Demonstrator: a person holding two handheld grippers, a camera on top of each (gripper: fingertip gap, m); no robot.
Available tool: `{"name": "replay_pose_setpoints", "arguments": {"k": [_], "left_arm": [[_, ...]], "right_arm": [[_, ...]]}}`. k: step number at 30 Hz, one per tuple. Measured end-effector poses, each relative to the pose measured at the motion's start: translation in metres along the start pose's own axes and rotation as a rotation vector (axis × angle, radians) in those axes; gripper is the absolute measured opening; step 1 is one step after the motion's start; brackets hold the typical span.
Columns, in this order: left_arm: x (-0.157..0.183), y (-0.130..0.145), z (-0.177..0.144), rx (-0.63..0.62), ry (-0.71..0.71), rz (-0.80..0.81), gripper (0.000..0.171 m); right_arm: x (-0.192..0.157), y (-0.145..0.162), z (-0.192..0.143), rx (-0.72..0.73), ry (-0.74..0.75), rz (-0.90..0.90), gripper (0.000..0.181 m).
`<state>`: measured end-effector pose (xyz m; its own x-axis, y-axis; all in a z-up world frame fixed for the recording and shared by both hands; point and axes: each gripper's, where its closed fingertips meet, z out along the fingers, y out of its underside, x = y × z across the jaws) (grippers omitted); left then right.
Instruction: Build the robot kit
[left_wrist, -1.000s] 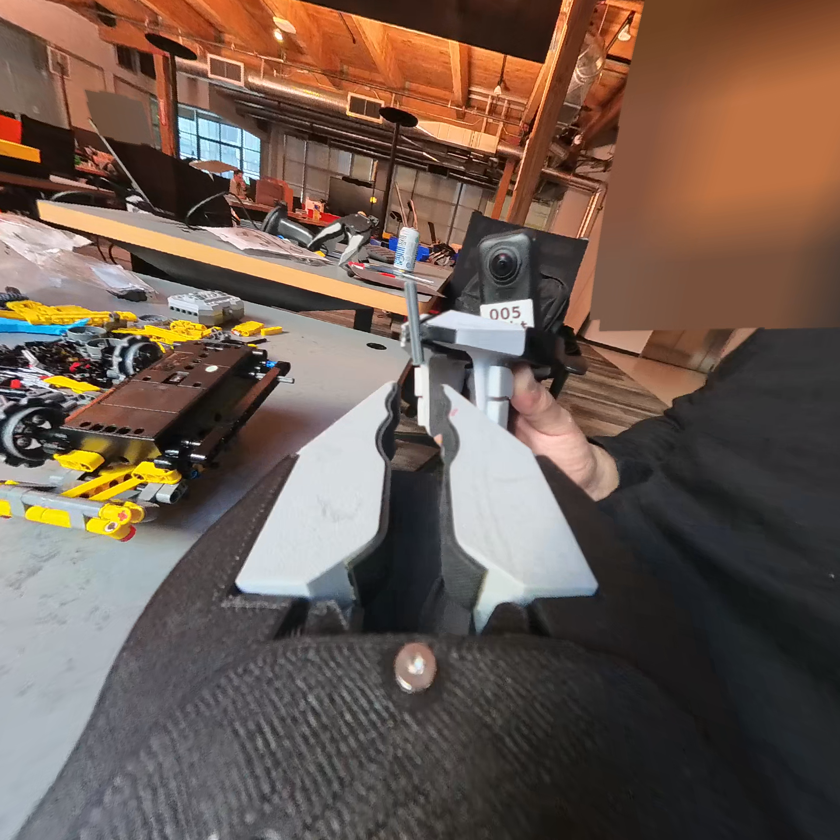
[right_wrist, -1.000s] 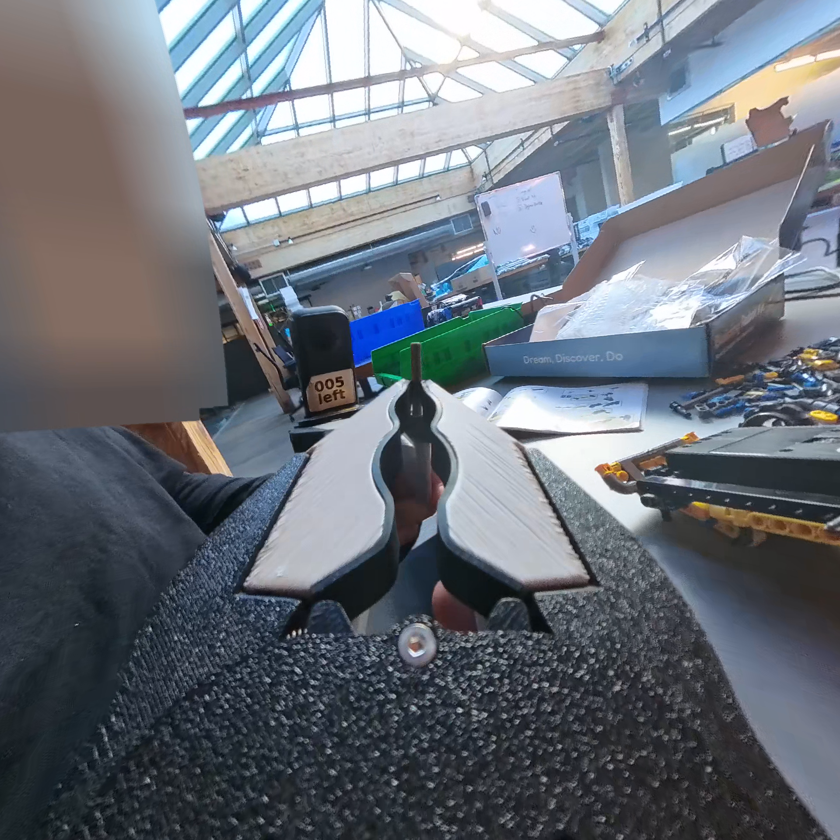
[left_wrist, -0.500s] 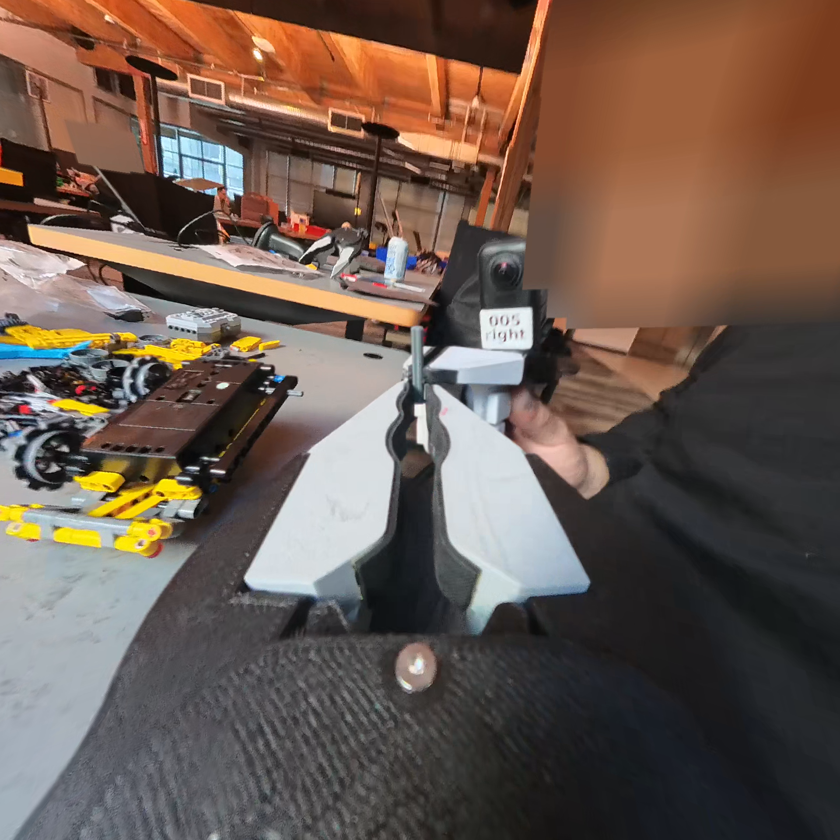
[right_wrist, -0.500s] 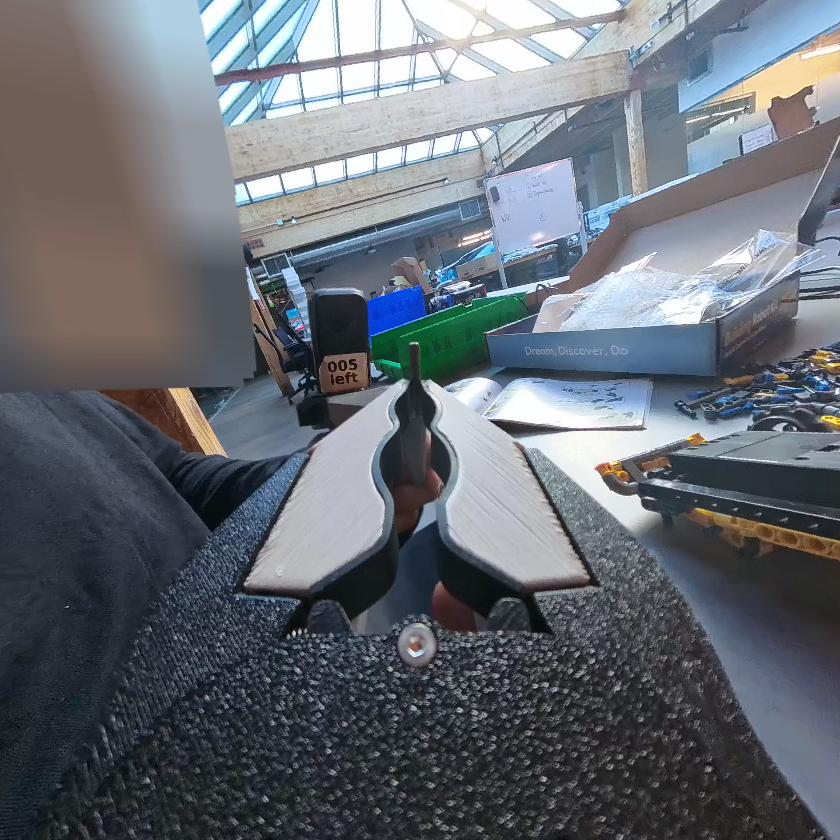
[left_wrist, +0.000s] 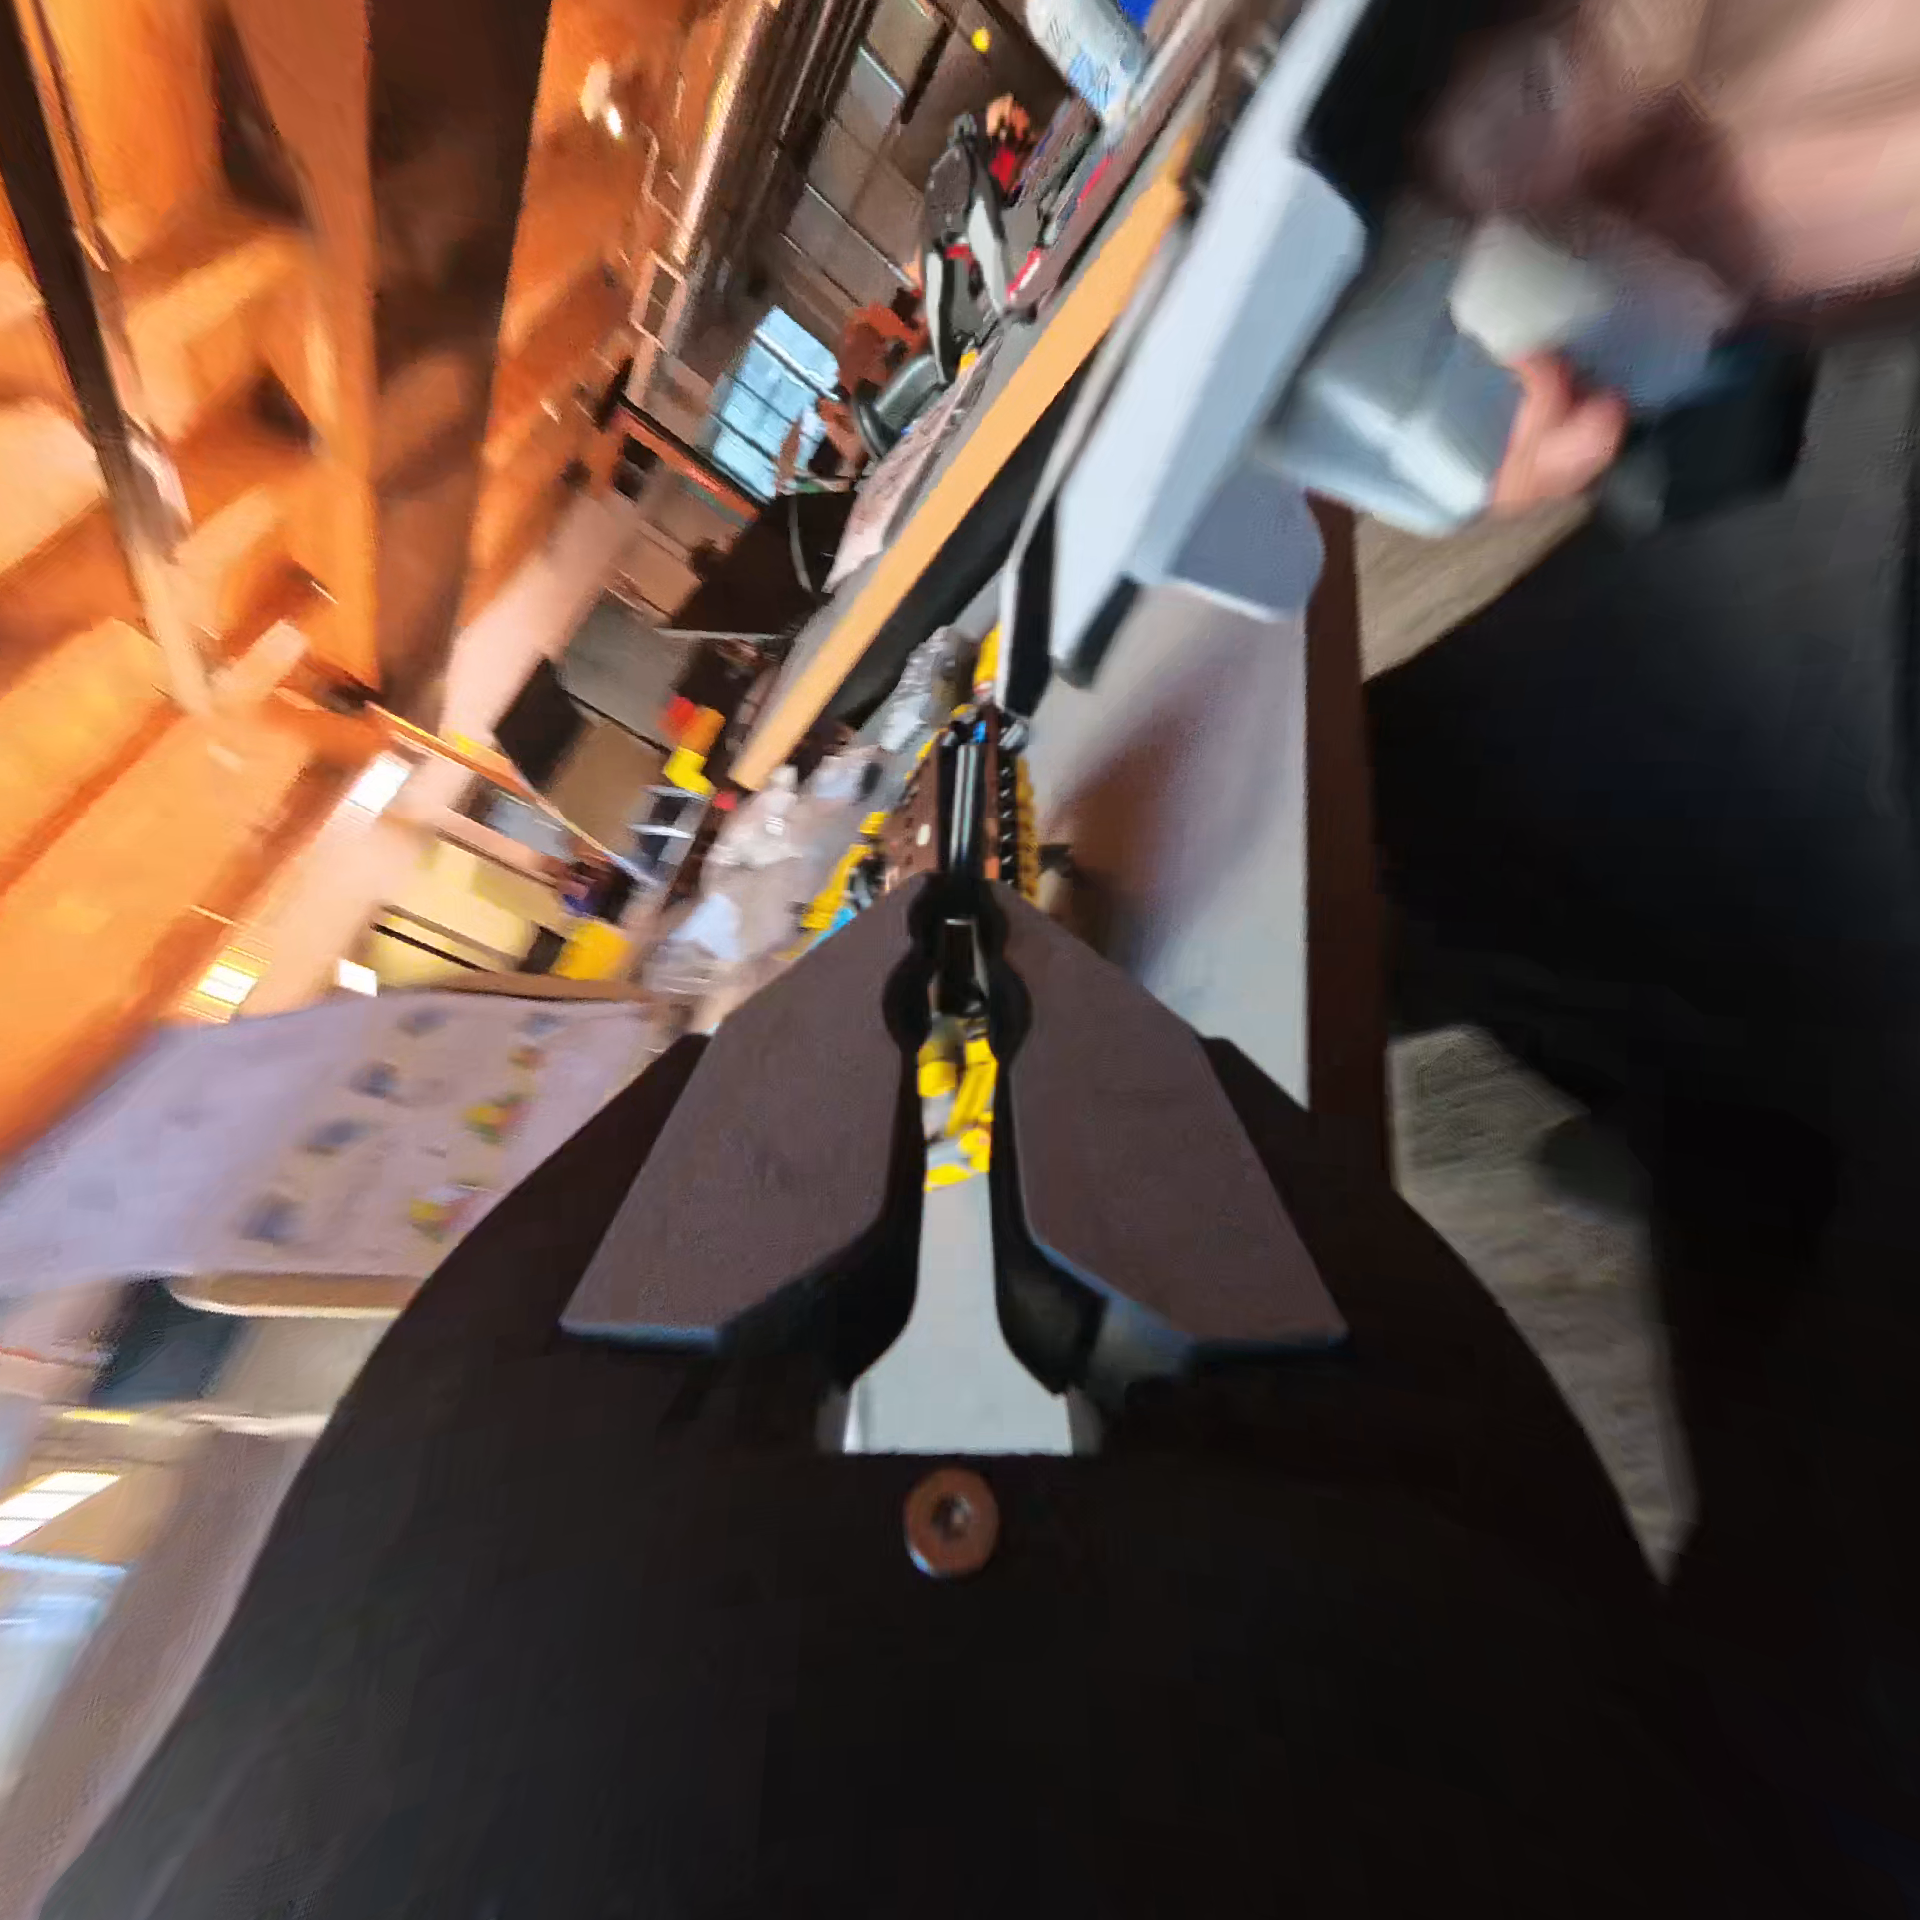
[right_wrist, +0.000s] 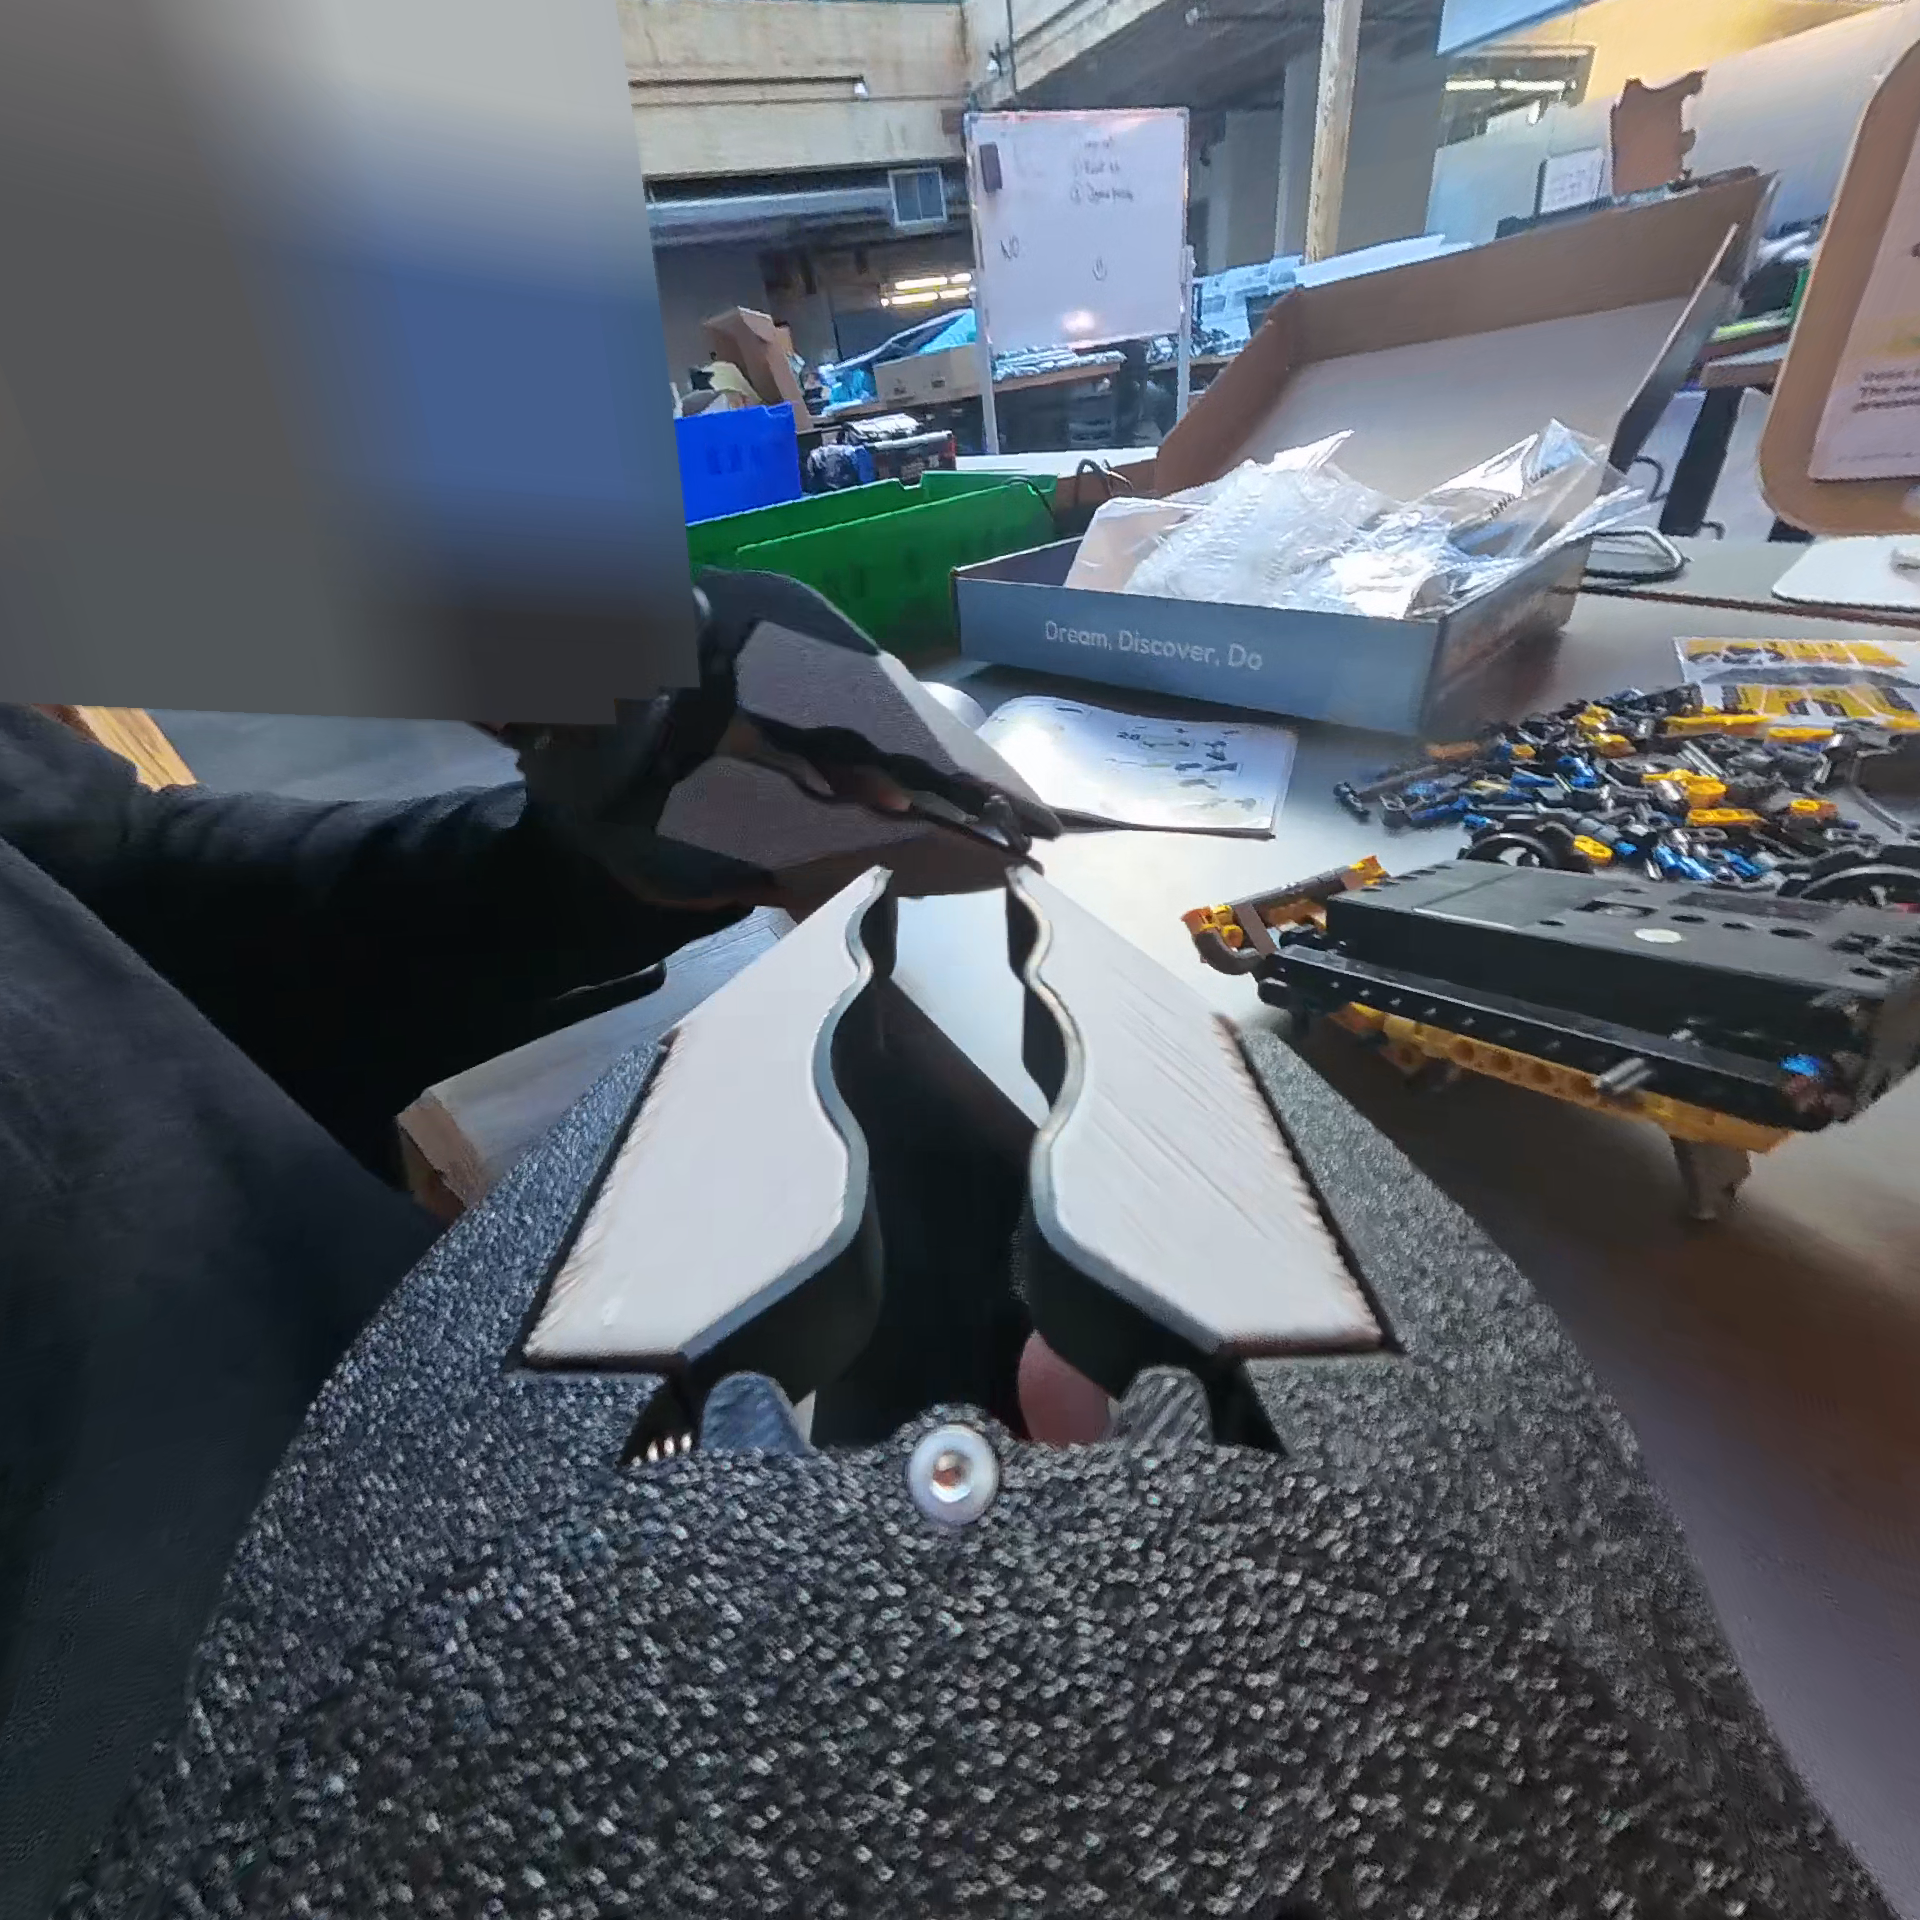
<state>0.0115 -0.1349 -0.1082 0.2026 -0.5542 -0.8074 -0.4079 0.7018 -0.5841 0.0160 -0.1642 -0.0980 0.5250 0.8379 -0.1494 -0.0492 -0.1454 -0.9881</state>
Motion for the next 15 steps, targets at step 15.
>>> {"name": "replay_pose_setpoints", "arguments": {"k": [15], "left_arm": [[0.013, 0.003, 0.003, -0.021, -0.068, 0.394, 0.001]], "right_arm": [[0.006, 0.023, 0.011, -0.198, 0.109, -0.225, 0.005]]}}
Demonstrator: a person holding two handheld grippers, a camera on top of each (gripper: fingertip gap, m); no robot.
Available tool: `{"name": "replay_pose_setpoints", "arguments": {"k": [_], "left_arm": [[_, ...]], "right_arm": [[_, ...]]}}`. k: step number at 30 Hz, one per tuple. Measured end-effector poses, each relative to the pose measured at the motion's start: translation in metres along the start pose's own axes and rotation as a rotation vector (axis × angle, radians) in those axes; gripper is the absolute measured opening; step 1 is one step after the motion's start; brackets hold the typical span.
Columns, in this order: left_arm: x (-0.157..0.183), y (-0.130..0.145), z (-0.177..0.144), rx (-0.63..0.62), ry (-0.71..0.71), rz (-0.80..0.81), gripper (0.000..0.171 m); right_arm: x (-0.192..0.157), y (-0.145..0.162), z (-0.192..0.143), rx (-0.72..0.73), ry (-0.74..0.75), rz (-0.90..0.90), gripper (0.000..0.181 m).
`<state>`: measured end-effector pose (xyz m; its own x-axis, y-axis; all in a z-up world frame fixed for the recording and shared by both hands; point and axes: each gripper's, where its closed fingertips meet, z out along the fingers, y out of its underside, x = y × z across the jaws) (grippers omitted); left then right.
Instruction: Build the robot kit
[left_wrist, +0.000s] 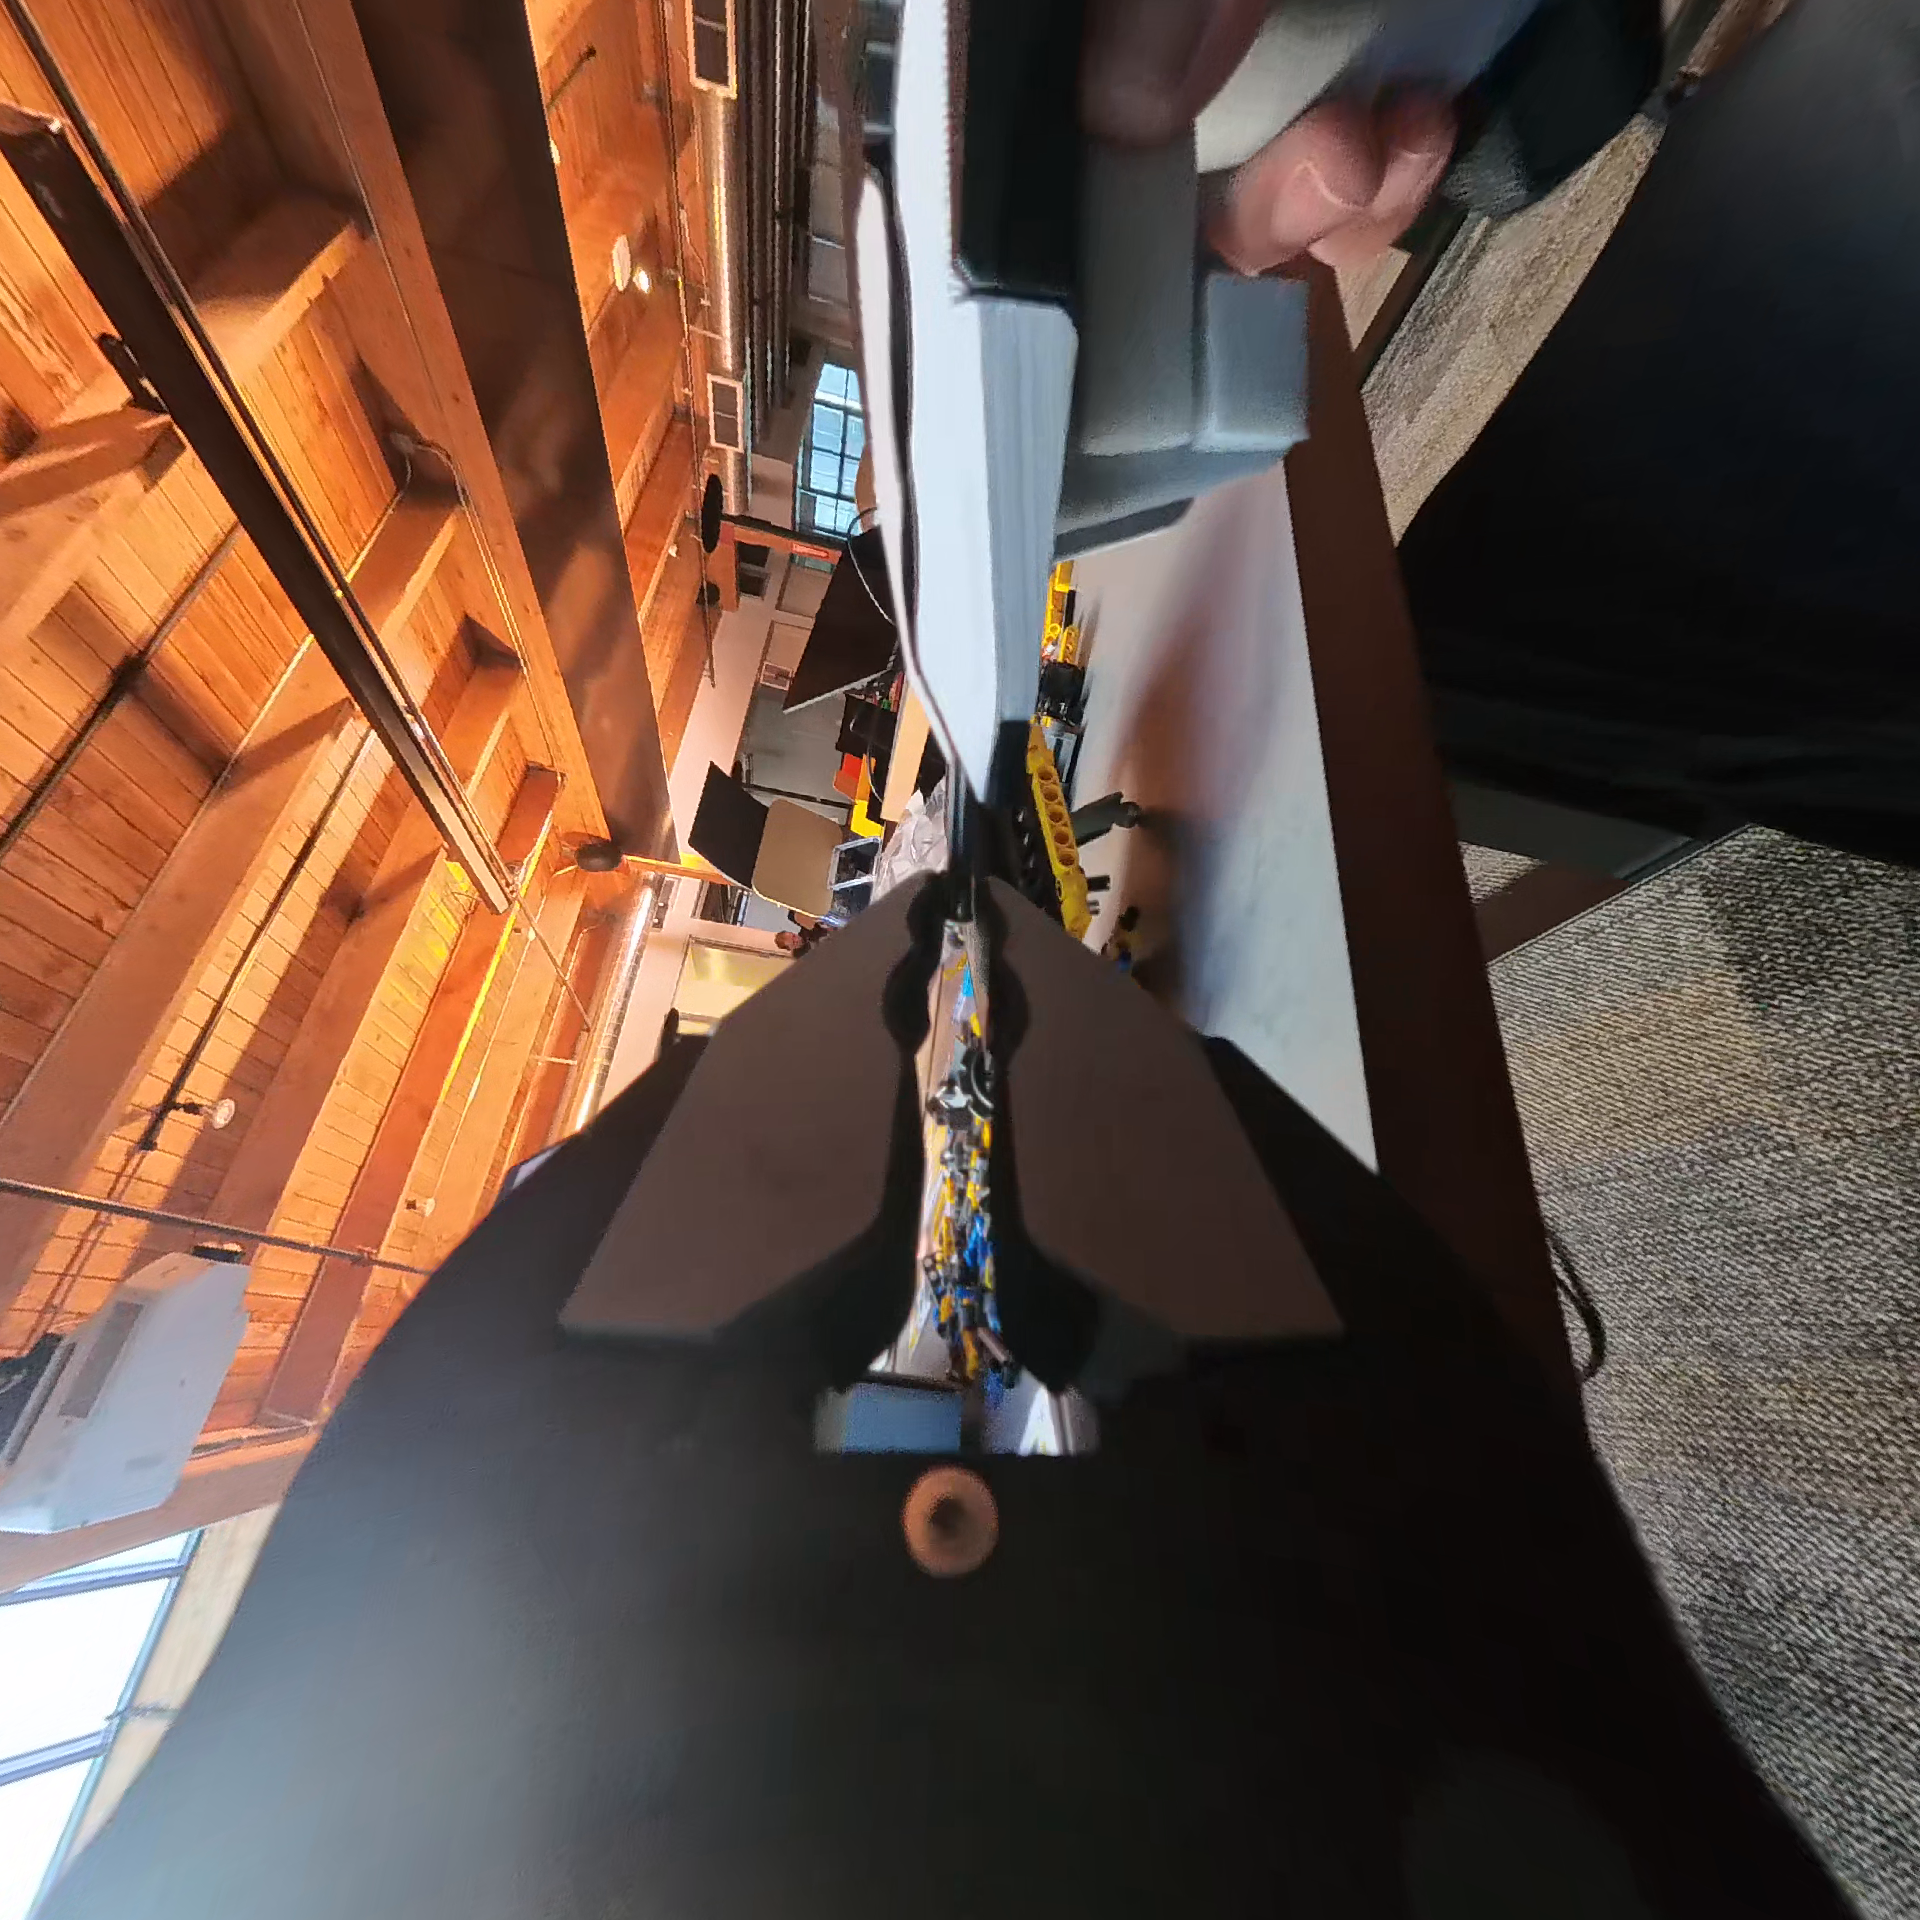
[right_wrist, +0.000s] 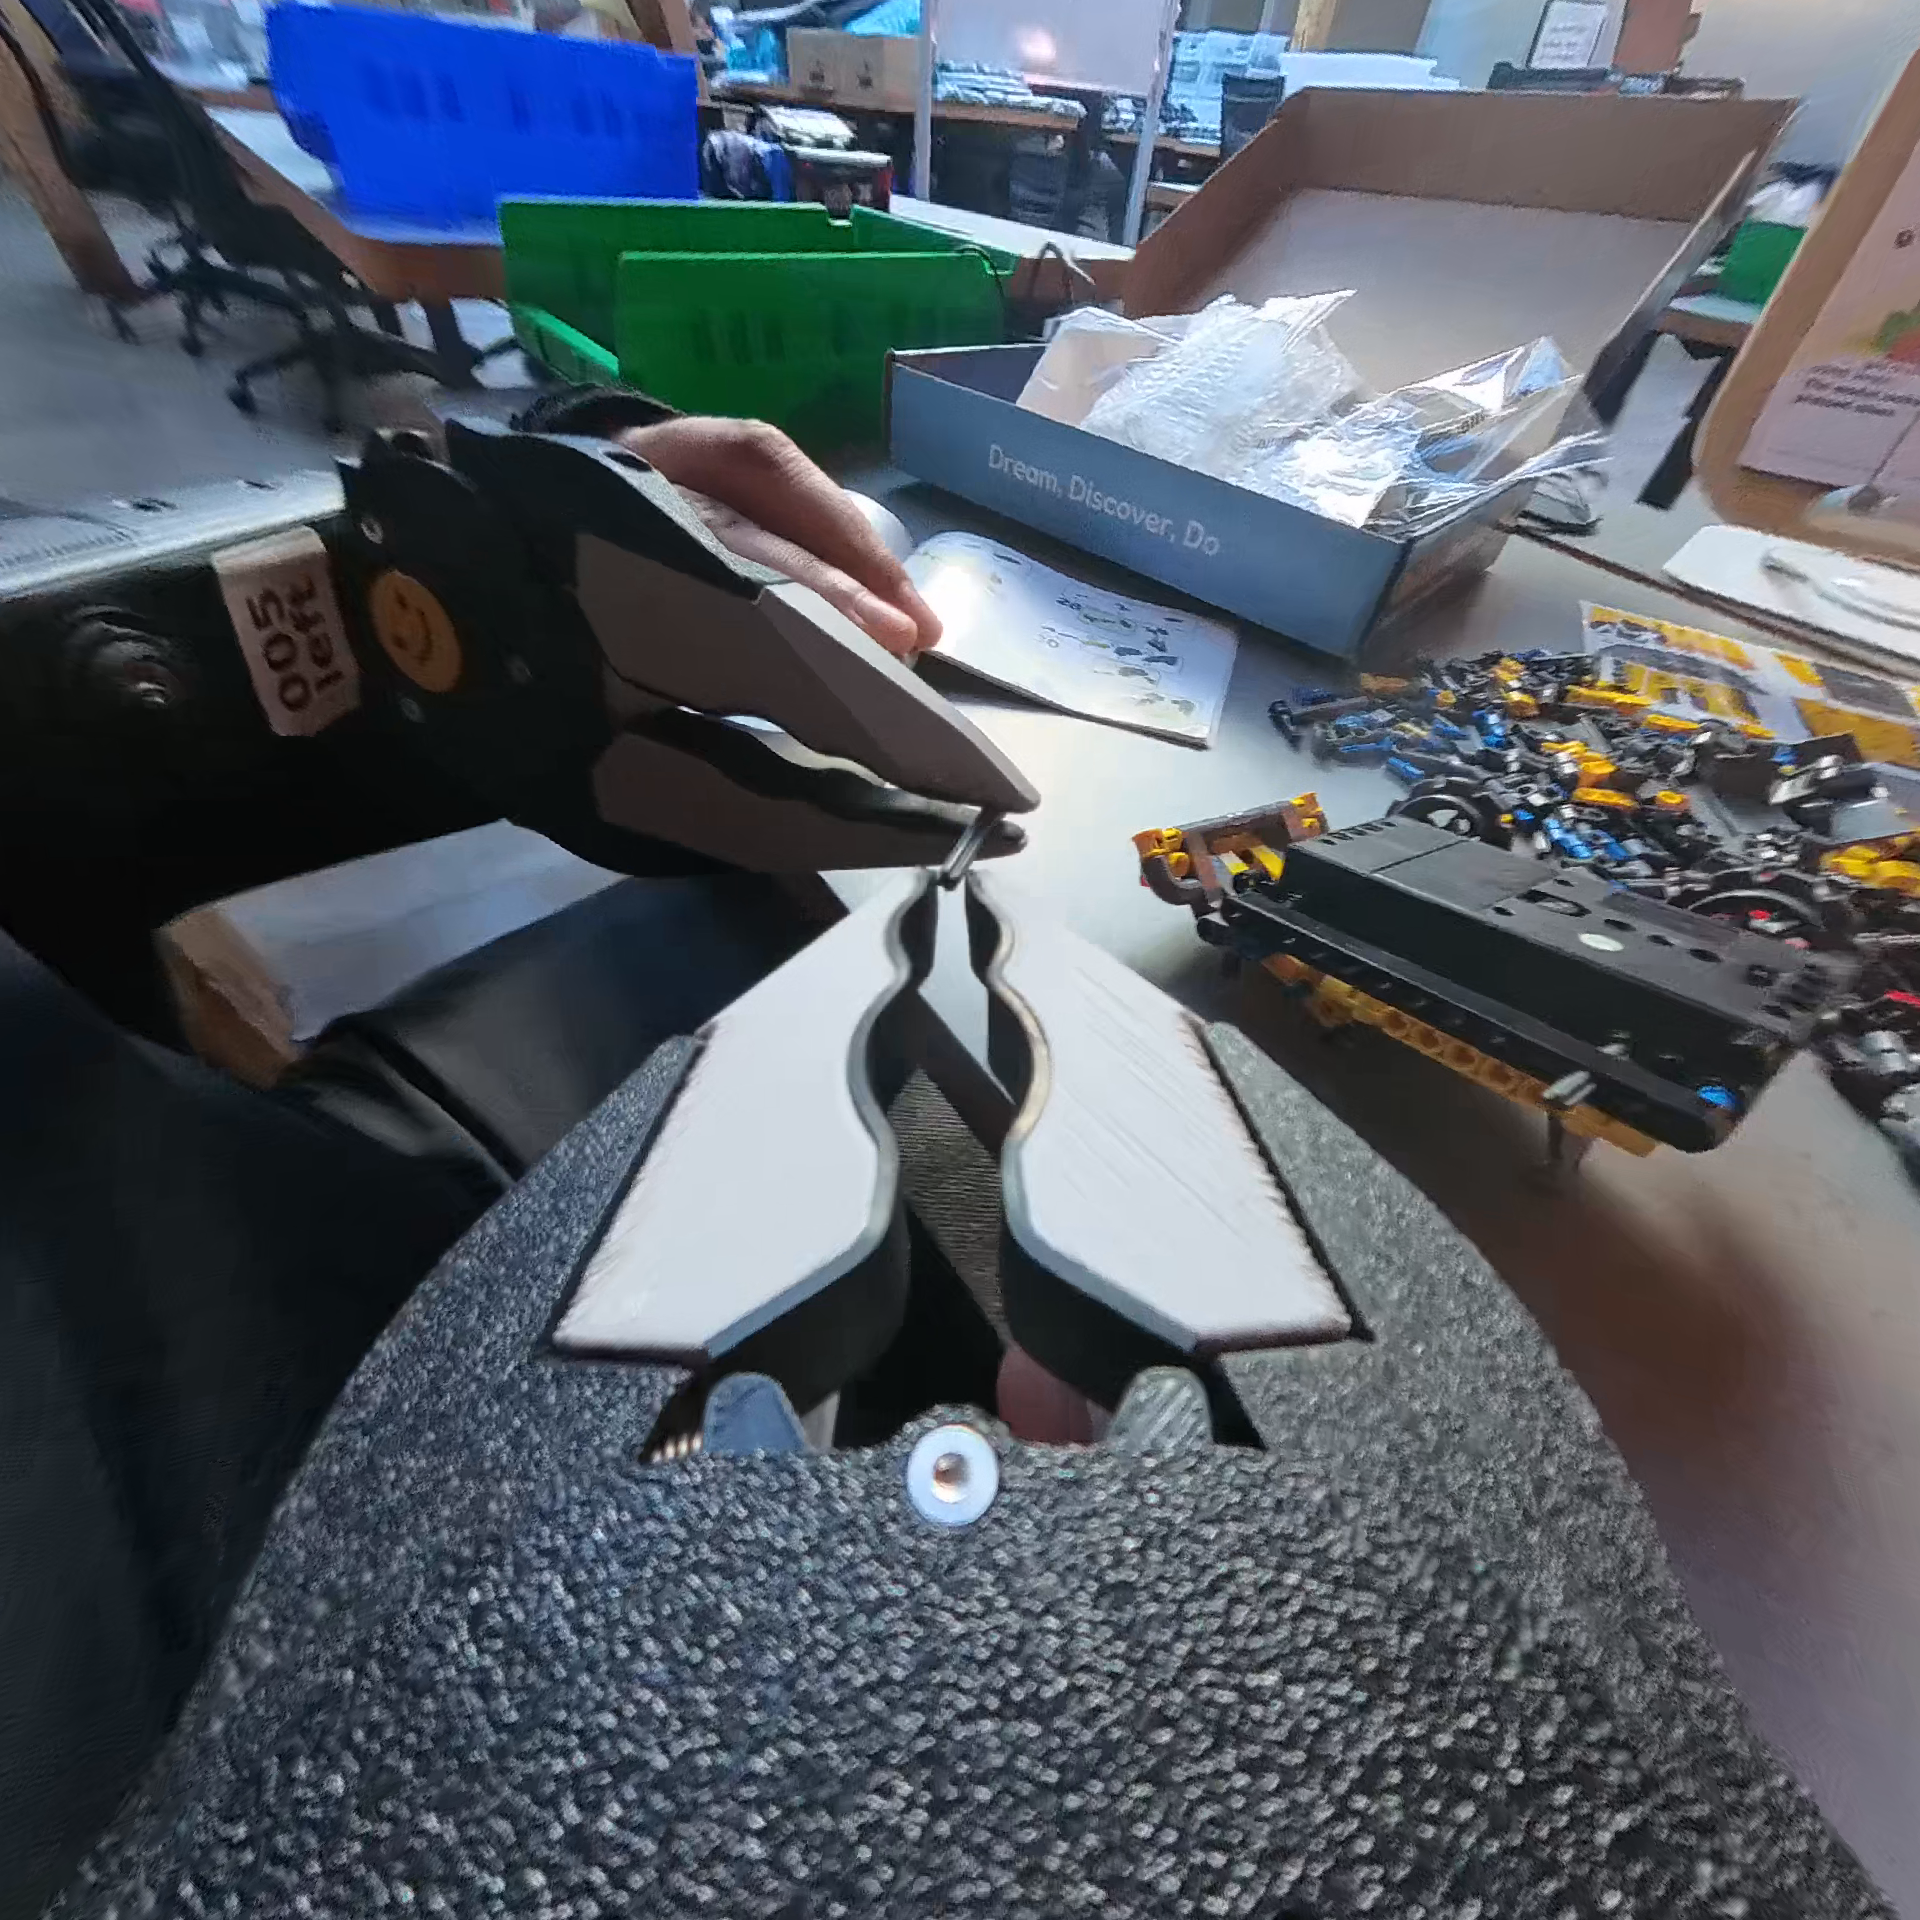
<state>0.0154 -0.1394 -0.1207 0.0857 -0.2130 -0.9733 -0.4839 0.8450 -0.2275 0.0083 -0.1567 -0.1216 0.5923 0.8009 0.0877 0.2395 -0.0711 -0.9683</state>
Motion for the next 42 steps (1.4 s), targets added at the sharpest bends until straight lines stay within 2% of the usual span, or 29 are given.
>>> {"name": "replay_pose_setpoints", "arguments": {"k": [2, 4, 6, 8, 10, 12, 14, 16, 18, 20, 22, 23, 26, 28, 37, 42], "left_arm": [[-0.001, 0.000, 0.000, -0.005, -0.007, -0.030, 0.001], [0.001, 0.002, 0.001, -0.033, 0.003, -0.139, 0.002], [0.001, 0.018, 0.000, -0.162, 0.008, -0.307, 0.002], [0.005, 0.032, -0.004, -0.272, 0.048, -0.572, 0.015], [0.019, 0.029, -0.008, -0.299, 0.156, -0.930, 0.016], [0.020, 0.013, -0.007, -0.213, 0.247, -1.319, 0.012], [0.011, 0.001, -0.005, -0.087, 0.329, -1.639, 0.006], [0.006, -0.006, -0.003, -0.005, 0.426, -1.874, 0.002], [0.005, -0.013, -0.002, 0.063, 0.518, -2.014, 0.000], [0.000, -0.016, -0.001, 0.129, 0.547, -2.116, 0.003], [-0.001, -0.013, 0.003, 0.148, 0.558, -2.190, 0.023], [-0.001, -0.011, 0.004, 0.152, 0.556, -2.221, 0.023], [-0.006, -0.005, 0.008, 0.199, 0.524, -2.302, 0.016], [-0.003, -0.002, 0.011, 0.176, 0.517, -2.309, 0.005], [0.001, 0.005, 0.019, 0.168, 0.487, -2.363, 0.003], [0.000, 0.004, 0.019, 0.163, 0.499, -2.361, 0.004]], "right_arm": [[0.002, -0.001, 0.000, -0.008, 0.034, -0.047, 0.004], [0.005, -0.001, -0.001, -0.016, 0.072, -0.094, 0.004], [0.009, 0.001, -0.001, -0.041, 0.111, -0.136, 0.004], [0.015, -0.001, -0.004, -0.044, 0.164, -0.196, 0.004], [0.022, -0.004, -0.008, -0.048, 0.222, -0.273, 0.004], [0.027, -0.006, -0.009, -0.064, 0.278, -0.375, 0.004], [0.028, -0.006, -0.005, -0.087, 0.311, -0.499, 0.004], [0.025, -0.008, -0.002, -0.092, 0.340, -0.633, 0.003], [0.026, -0.011, -0.001, -0.100, 0.388, -0.761, 0.004], [0.028, -0.010, 0.001, -0.117, 0.422, -0.863, 0.003], [0.029, -0.007, 0.001, -0.137, 0.439, -0.926, 0.003], [0.028, -0.006, 0.002, -0.140, 0.439, -0.938, 0.003], [0.027, -0.003, 0.001, -0.151, 0.440, -0.931, 0.003], [0.026, 0.000, 0.002, -0.161, 0.448, -0.909, 0.003], [0.030, 0.007, 0.006, -0.202, 0.491, -0.796, 0.003], [0.031, 0.007, 0.006, -0.207, 0.502, -0.806, 0.003]]}}
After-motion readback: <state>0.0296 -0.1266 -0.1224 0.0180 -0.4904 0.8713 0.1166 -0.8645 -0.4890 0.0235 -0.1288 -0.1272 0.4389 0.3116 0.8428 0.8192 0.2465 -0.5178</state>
